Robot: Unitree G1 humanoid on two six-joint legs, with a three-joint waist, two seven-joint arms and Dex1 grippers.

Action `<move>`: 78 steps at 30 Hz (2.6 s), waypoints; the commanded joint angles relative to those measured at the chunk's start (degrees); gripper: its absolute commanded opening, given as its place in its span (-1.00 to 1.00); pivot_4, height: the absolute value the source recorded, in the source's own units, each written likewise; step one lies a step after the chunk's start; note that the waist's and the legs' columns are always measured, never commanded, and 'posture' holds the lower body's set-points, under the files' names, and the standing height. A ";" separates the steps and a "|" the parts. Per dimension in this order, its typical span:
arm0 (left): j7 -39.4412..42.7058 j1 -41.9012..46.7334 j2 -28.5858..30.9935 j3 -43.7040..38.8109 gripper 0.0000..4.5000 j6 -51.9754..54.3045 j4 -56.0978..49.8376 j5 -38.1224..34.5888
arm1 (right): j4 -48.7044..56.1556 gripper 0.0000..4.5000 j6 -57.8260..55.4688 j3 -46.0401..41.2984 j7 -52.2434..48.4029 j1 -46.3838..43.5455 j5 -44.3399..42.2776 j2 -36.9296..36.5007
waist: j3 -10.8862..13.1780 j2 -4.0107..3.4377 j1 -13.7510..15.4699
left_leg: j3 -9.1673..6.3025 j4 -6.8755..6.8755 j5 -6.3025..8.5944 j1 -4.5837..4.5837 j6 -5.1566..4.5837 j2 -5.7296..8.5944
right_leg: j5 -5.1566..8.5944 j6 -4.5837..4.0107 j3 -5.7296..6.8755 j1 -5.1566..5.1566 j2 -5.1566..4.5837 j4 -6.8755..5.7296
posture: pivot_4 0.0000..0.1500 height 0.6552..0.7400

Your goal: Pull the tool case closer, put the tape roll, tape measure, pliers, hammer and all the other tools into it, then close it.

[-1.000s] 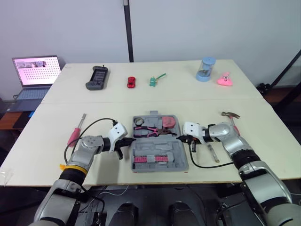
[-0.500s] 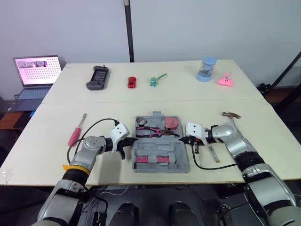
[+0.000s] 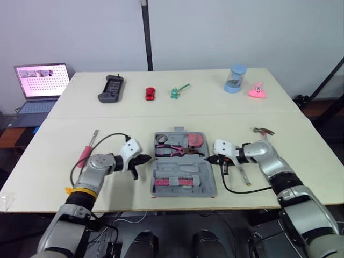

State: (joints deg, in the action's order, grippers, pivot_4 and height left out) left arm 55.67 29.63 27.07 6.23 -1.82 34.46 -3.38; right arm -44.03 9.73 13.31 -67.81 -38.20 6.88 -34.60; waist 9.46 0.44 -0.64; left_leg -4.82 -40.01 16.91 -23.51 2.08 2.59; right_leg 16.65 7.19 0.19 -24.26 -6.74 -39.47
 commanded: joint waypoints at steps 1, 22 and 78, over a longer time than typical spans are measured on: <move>0.28 -1.58 2.41 -4.18 -0.98 -1.97 -3.81 -3.19 | 7.67 -1.00 -3.54 -5.18 -3.42 3.16 -7.10 -2.57 | 0.00 0.00 -0.18 | 0.01 0.00 0.01 -0.01 -0.01 0.00 | 0.00 0.00 0.00 -0.02 -0.01 0.01 | 1.00 -0.53; 1.21 -30.76 17.81 -38.95 1.00 0.55 -11.18 -22.20 | 17.37 0.99 -13.27 -39.15 0.29 30.69 -29.86 -13.93 | 0.03 -0.03 -0.12 | 0.11 0.06 0.11 -0.02 -0.17 -0.29 | 0.02 -0.04 -0.02 -0.01 -0.10 0.14 | 1.00 -0.53; 4.29 -11.22 29.23 -17.71 1.00 38.07 -57.23 -44.06 | 70.65 0.99 -54.91 -38.25 7.58 37.38 -40.02 -22.76 | 0.33 0.03 1.33 | 0.09 0.01 0.18 -0.43 -0.29 -0.24 | 0.00 -0.06 0.06 -0.14 -0.12 0.48 | 1.00 -0.53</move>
State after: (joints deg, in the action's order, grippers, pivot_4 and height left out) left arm 58.90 15.79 56.33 -14.38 35.47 -23.00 -47.81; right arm 23.50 -45.60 -19.64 -62.16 -2.35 -34.20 -56.92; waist 9.79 0.47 0.69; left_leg -4.74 -40.00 17.09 -23.95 1.79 2.34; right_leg 16.63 7.15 0.27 -24.40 -6.83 -38.99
